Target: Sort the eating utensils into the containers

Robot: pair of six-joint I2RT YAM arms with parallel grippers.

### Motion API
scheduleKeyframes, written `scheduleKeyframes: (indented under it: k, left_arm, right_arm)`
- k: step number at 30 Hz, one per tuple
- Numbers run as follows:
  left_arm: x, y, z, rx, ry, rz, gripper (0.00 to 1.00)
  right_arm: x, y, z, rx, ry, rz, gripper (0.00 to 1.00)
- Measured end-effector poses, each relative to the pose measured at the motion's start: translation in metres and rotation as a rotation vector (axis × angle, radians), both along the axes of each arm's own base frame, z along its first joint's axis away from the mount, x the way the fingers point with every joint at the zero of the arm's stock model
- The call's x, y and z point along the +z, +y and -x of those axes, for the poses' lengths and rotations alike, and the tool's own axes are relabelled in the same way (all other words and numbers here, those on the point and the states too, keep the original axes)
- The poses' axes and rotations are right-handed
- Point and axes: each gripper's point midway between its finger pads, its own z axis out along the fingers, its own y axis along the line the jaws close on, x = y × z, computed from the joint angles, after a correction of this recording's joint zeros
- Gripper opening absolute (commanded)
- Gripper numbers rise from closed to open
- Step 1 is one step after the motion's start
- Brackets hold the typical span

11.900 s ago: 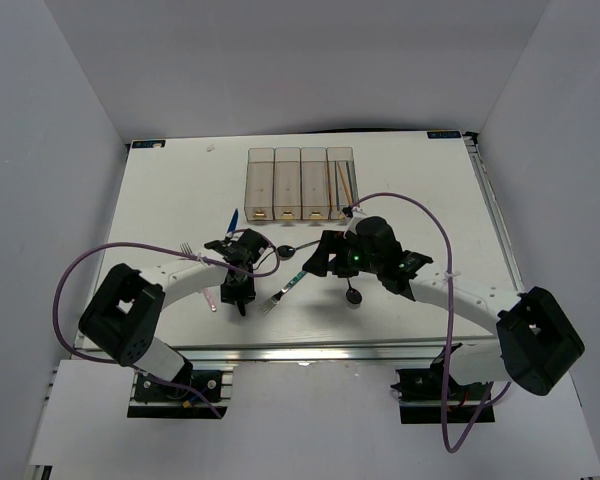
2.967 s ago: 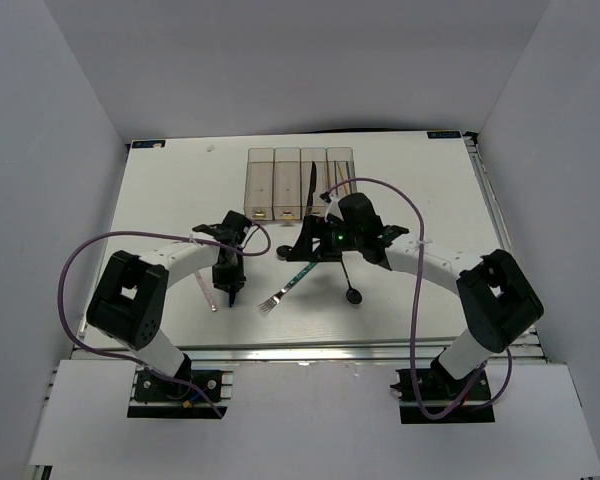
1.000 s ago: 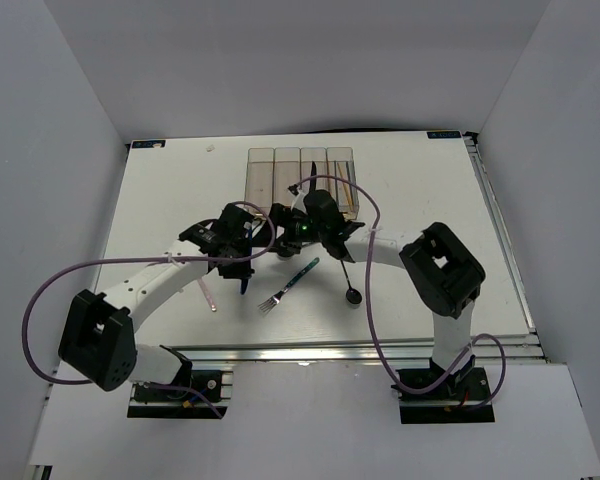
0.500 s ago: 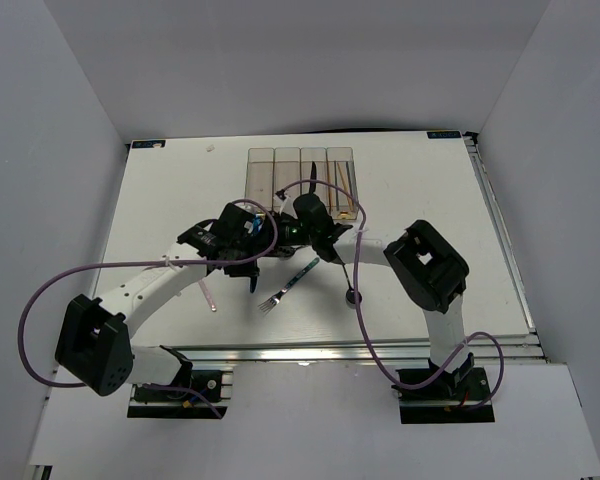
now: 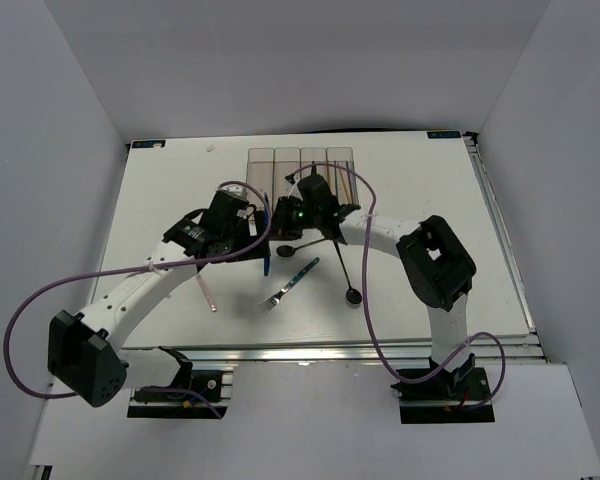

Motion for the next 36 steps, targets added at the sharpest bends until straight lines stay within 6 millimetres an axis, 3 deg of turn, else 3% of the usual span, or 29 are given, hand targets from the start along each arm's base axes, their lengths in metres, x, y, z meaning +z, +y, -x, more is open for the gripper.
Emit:
scheduleKeyframes:
  k: [2,6,11,13,15,18,21,34,36]
  left_arm:
    - [0.012,0.007,0.002,0.008,-0.043,-0.005,0.98]
    - [0.021,0.013,0.011,-0.025,-0.108,0.015,0.98]
    - [0.013,0.008,0.035,-0.127,-0.152,0.099,0.98]
    - [0.008,0.003,0.043,-0.165,-0.161,0.143,0.98]
    - [0.003,-0.005,0.049,-0.204,-0.156,0.189,0.98]
    - [-0.005,-0.015,0.055,-0.247,-0.141,0.239,0.98]
    - [-0.004,-0.021,0.058,-0.274,-0.136,0.267,0.98]
    - [-0.003,-0.033,0.054,-0.308,-0.136,0.309,0.98]
    - [-0.002,-0.033,0.055,-0.308,-0.136,0.310,0.98]
  right_arm:
    - [0.004,-0.015,-0.027,-0.051,-0.004,0.070,0.00]
    - [0.030,-0.051,-0.112,-0.197,-0.091,0.159,0.00]
    - [0.049,-0.115,-0.208,-0.351,-0.175,0.250,0.00]
    - [0.051,-0.137,-0.239,-0.387,-0.212,0.278,0.00]
    - [0.046,-0.156,-0.257,-0.406,-0.239,0.302,0.00]
    - [0.030,-0.173,-0.261,-0.400,-0.225,0.345,0.00]
    - [0.017,-0.175,-0.259,-0.377,-0.214,0.371,0.00]
    - [-0.004,-0.147,-0.235,-0.265,-0.221,0.410,0.00]
    - [-0.008,-0.145,-0.231,-0.255,-0.218,0.417,0.09]
